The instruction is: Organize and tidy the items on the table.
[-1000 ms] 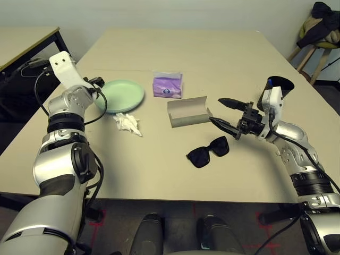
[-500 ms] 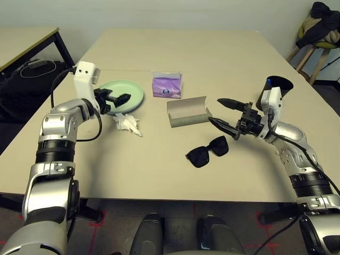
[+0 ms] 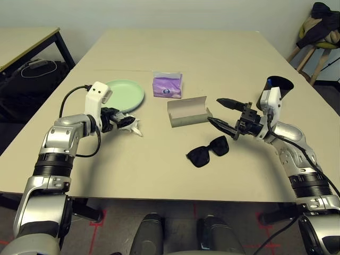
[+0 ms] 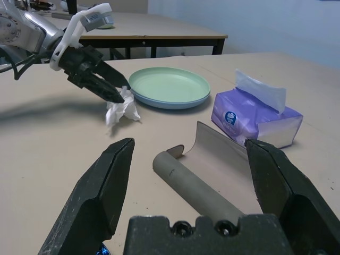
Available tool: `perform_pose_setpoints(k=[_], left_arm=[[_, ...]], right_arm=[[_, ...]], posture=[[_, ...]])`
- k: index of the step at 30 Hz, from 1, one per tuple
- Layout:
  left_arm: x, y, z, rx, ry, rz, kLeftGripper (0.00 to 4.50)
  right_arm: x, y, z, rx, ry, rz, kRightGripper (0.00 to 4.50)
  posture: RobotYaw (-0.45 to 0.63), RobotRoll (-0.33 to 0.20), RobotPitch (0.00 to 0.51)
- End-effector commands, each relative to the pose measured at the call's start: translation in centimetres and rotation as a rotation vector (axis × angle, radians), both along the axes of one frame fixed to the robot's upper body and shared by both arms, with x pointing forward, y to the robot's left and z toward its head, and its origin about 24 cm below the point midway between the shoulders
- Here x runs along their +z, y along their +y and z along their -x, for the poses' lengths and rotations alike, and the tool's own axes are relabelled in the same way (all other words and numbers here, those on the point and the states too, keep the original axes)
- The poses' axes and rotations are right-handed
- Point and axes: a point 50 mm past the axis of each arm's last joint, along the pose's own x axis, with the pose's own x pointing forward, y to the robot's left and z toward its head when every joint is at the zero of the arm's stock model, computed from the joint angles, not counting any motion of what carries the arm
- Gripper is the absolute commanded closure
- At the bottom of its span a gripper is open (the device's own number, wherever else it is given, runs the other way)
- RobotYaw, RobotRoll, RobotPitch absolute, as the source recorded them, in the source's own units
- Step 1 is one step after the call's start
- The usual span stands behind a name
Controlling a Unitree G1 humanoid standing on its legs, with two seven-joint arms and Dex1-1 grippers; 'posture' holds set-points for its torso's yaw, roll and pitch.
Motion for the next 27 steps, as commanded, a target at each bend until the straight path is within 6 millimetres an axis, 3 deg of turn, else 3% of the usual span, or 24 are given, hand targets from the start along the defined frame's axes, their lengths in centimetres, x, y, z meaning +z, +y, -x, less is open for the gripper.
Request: perform_pose_setpoints(k=[1, 7, 13, 18, 27], left_arm=[[-0.4, 0.1, 0.3, 0.009, 0.026, -0.013, 2.14], [-0.5, 0.0, 0.9, -0.009, 0.069, 0.001, 4.45], [-0.4, -0.2, 1.6, -0.039, 0.111, 0.019, 4.45], [0.9, -0.5, 1.7, -0.056, 0.093, 0.067, 4.45], [4.8, -0.6, -0.8, 0.147, -0.195, 0.306, 4.45]], right_arm=[[-0.1, -0.5, 0.1, -0.012, 0.000, 0.003, 0.00], [0.0, -0.2, 0.1, -0.008, -0.004, 0.001, 0.00], [0.2, -0.1, 0.1, -0.007, -0.007, -0.001, 0.00], [0.2, -0.1, 0.0, -0.008, -0.007, -0.002, 0.00], [0.1, -0.2, 0.0, -0.011, -0.007, -0.005, 0.00]], posture=[[0.20, 0.000, 0.050], [0.20, 0.000, 0.049], [0.20, 0.000, 0.049], [0.20, 0.000, 0.049], [0.20, 0.000, 0.048]])
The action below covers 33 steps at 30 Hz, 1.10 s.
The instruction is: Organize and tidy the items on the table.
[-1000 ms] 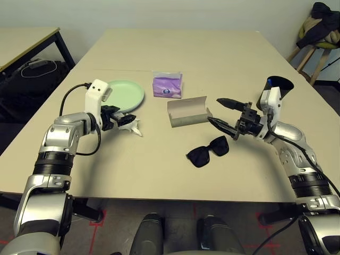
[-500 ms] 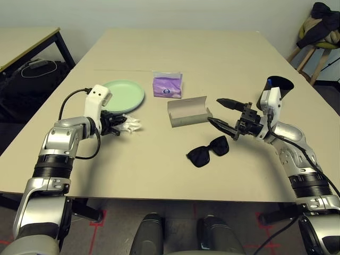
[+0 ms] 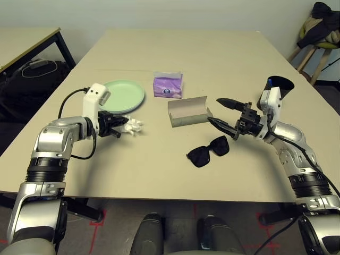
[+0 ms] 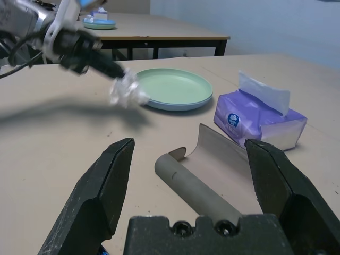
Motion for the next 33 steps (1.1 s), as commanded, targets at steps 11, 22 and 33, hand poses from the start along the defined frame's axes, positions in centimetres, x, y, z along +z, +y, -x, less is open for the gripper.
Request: perform_pose_setpoints(k=[11, 22, 33], left_arm=[[1.6, 0.8, -3.7, 0.296, -0.249, -0.028, 4.45], [1.1, -0.5, -6.2, 0.405, -0.278, -0.037, 4.45], [1.3, 0.0, -6.6, 0.494, -0.439, -0.183, 1.56]], right_arm=[[0.0, -0.5, -0.9, -0.109, 0.011, -0.011, 0.00], [-0.1, -0.1, -0.8, -0.112, 0.005, 0.003, 0.00], [-0.5, -0.5, -0.4, -0.115, 0.010, 0.002, 0.00]], posture=[[0.20, 0.000, 0.046], [0.20, 0.000, 0.043], [0.19, 0.000, 0.048]])
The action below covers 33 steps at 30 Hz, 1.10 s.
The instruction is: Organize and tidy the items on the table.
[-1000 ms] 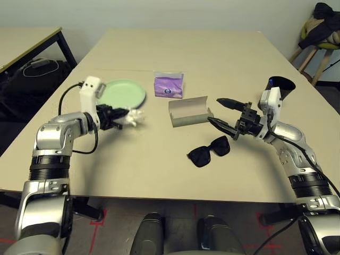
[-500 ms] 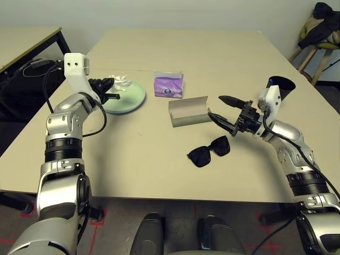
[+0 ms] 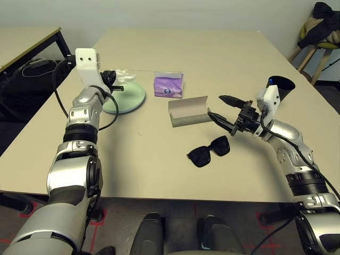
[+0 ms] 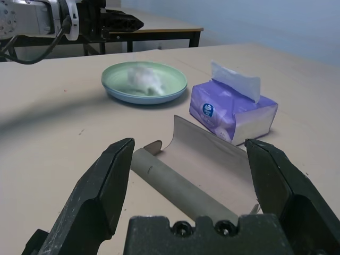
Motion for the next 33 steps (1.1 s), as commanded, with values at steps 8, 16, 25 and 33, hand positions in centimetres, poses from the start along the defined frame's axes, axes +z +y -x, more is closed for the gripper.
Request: perform_pose_setpoints(k=[8, 16, 25, 33], left_arm=[[-0.2, -0.3, 0.9, -0.220, -0.040, -0.027, 0.04], [-1.5, -1.1, 3.6, -0.589, -0.015, -0.114, 0.04], [-2.7, -1.8, 5.9, -0.843, 0.051, -0.156, 0.04], [-3.2, -3.5, 7.4, -1.049, 0.073, -0.158, 0.04]], right_arm=[[-0.3, -0.2, 0.1, -0.015, 0.004, 0.007, 0.00], [-0.7, -0.1, 0.1, -0.024, 0.013, 0.044, 0.00], [-0.6, -0.3, -0.3, -0.040, 0.023, 0.241, 0.00], [1.1, 0.3, -0.7, -0.067, 0.006, 0.431, 0.00]], posture=[[0.20, 0.000, 0.054], [0.21, 0.000, 0.060], [0.23, 0.000, 0.091], [0.24, 0.000, 0.124]])
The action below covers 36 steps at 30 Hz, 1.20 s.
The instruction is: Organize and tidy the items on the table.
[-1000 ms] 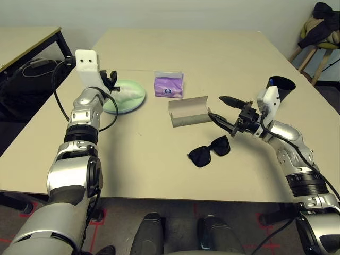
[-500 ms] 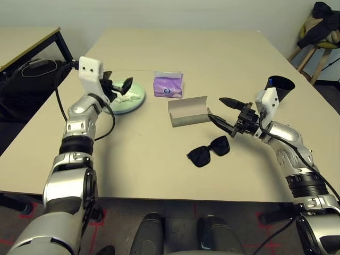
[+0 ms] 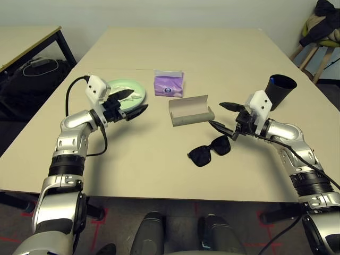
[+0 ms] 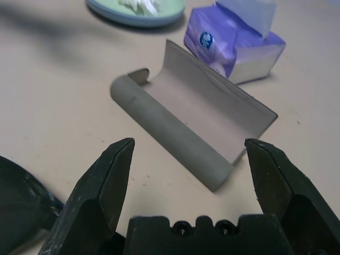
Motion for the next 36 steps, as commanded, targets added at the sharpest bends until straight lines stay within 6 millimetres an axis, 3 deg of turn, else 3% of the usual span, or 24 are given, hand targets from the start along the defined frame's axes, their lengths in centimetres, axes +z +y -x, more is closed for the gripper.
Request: perform_pose_setpoints(k=[1, 9, 16, 24, 36], left_arm=[[-0.4, -1.0, 0.8, -0.109, 0.019, -0.028, 0.04], [-0.6, -2.0, 1.7, -0.201, 0.014, -0.033, 0.04], [-0.9, -2.7, 1.8, -0.214, 0.004, -0.017, 0.04], [-1.0, -3.2, 2.0, -0.217, -0.002, -0.013, 0.04], [-1.0, -3.4, 2.4, -0.210, 0.004, -0.014, 0.04]], right_arm=[[1.2, 0.6, 0.1, 0.010, -0.029, 0.122, 0.00], [3.9, 1.2, 0.9, 0.103, -0.014, 0.256, 0.00], [6.4, 2.3, 2.7, 0.323, 0.040, 0.571, 0.00], [6.5, 4.3, 3.5, 0.514, -0.003, 0.889, 0.00], [5.6, 6.1, 1.9, 0.630, -0.047, 1.071, 0.00]], posture=[[0.24, 0.000, 0.126], [0.24, 0.000, 0.131], [0.24, 0.000, 0.132], [0.26, 0.000, 0.131], [0.28, 0.000, 0.141]])
